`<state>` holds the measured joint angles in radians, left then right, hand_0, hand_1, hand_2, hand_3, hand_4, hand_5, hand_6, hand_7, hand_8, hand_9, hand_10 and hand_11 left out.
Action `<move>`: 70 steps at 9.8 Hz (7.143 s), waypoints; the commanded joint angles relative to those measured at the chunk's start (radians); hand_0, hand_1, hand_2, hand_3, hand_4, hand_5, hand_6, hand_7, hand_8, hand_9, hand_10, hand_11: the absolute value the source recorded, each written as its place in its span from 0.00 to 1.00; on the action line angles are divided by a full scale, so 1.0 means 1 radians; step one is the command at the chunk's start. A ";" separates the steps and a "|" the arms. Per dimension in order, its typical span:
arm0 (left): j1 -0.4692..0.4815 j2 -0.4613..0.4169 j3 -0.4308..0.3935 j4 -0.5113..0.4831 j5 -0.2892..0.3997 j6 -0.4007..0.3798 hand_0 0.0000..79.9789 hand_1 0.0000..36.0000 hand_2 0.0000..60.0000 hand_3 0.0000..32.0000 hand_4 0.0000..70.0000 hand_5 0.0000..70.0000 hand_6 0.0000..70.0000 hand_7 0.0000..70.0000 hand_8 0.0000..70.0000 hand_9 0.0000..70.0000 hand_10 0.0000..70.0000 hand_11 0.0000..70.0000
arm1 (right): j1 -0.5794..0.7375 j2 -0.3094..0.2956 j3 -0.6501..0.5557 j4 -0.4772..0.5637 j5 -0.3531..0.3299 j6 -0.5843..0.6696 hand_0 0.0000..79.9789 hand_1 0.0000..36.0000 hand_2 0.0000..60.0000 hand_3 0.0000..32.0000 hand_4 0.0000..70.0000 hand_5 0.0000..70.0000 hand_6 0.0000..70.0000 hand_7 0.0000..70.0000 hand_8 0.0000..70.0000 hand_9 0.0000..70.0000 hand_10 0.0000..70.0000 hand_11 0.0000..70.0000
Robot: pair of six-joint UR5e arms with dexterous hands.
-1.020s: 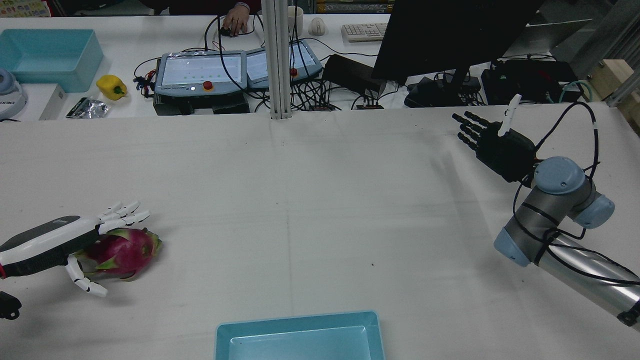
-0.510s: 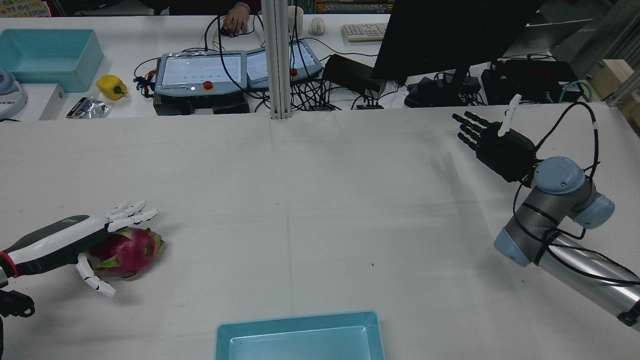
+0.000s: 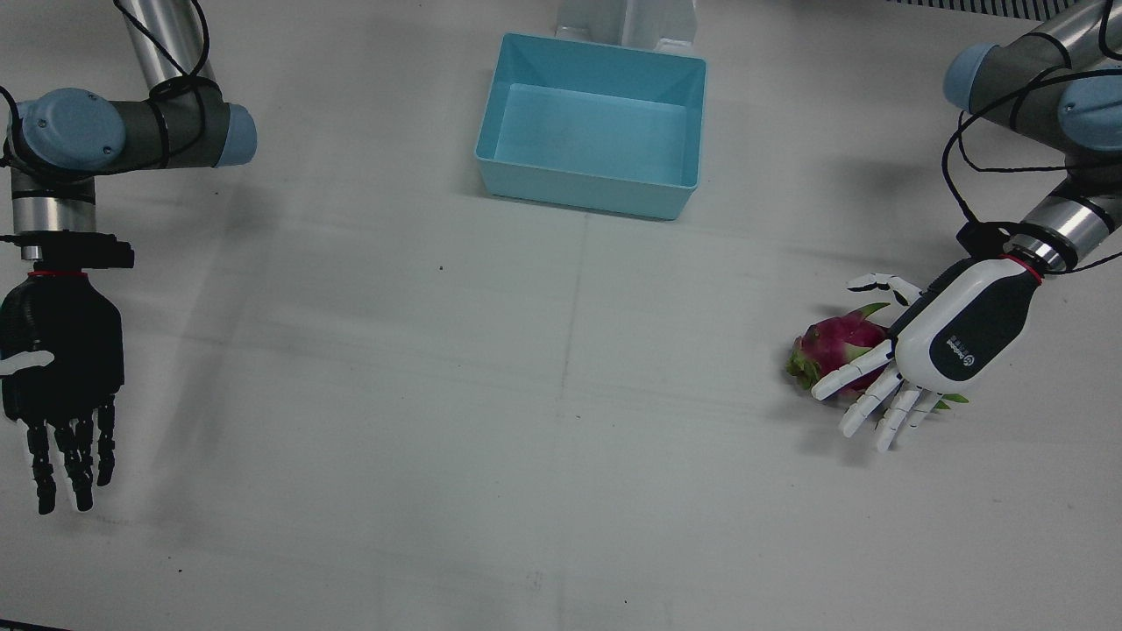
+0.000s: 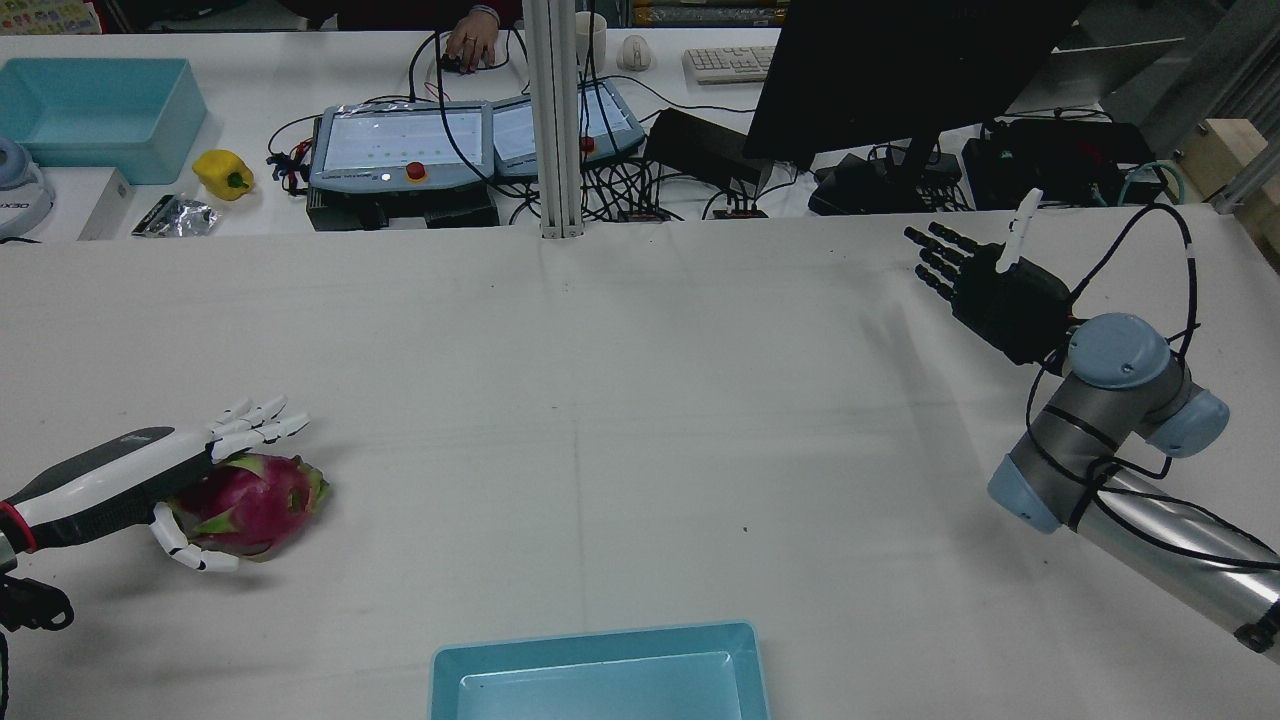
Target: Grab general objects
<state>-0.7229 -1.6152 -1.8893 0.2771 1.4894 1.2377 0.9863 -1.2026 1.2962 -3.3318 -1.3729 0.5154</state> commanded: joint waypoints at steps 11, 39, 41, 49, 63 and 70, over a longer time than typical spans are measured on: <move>0.029 0.000 0.013 -0.016 -0.001 -0.001 0.53 0.53 0.85 1.00 0.00 0.00 0.00 0.00 0.00 0.00 0.04 0.08 | 0.000 0.000 0.000 0.000 0.000 0.000 0.00 0.00 0.00 0.00 0.00 0.00 0.00 0.00 0.00 0.00 0.00 0.00; 0.062 -0.011 -0.010 -0.002 -0.101 -0.003 0.01 0.20 1.00 0.00 1.00 1.00 1.00 1.00 1.00 1.00 1.00 1.00 | 0.000 0.000 0.000 0.000 0.000 0.000 0.00 0.00 0.00 0.00 0.00 0.00 0.00 0.00 0.00 0.00 0.00 0.00; 0.060 -0.003 -0.033 -0.025 -0.097 -0.007 0.00 0.11 1.00 0.00 1.00 1.00 1.00 1.00 1.00 1.00 1.00 1.00 | 0.000 0.000 0.000 0.000 0.000 0.000 0.00 0.00 0.00 0.00 0.00 0.00 0.00 0.00 0.00 0.00 0.00 0.00; 0.025 0.167 -0.083 -0.332 -0.086 -0.224 0.00 0.03 1.00 0.00 1.00 1.00 1.00 1.00 1.00 1.00 1.00 1.00 | 0.000 0.000 0.000 0.000 0.000 0.000 0.00 0.00 0.00 0.00 0.00 0.00 0.00 0.00 0.00 0.00 0.00 0.00; 0.276 -0.013 -0.197 -0.340 0.028 -0.275 0.48 0.45 1.00 0.00 1.00 1.00 1.00 1.00 1.00 1.00 1.00 1.00 | 0.000 0.000 0.000 0.000 0.000 0.000 0.00 0.00 0.00 0.00 0.00 0.00 0.00 0.00 0.00 0.00 0.00 0.00; 0.377 -0.127 -0.202 -0.204 0.002 -0.205 0.56 0.70 1.00 0.00 1.00 1.00 1.00 1.00 0.97 1.00 0.97 1.00 | 0.000 0.000 0.000 0.000 0.000 0.000 0.00 0.00 0.00 0.00 0.00 0.00 0.00 0.00 0.00 0.00 0.00 0.00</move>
<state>-0.3929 -1.6808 -2.0921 0.0081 1.5053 1.0034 0.9864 -1.2027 1.2962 -3.3318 -1.3729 0.5154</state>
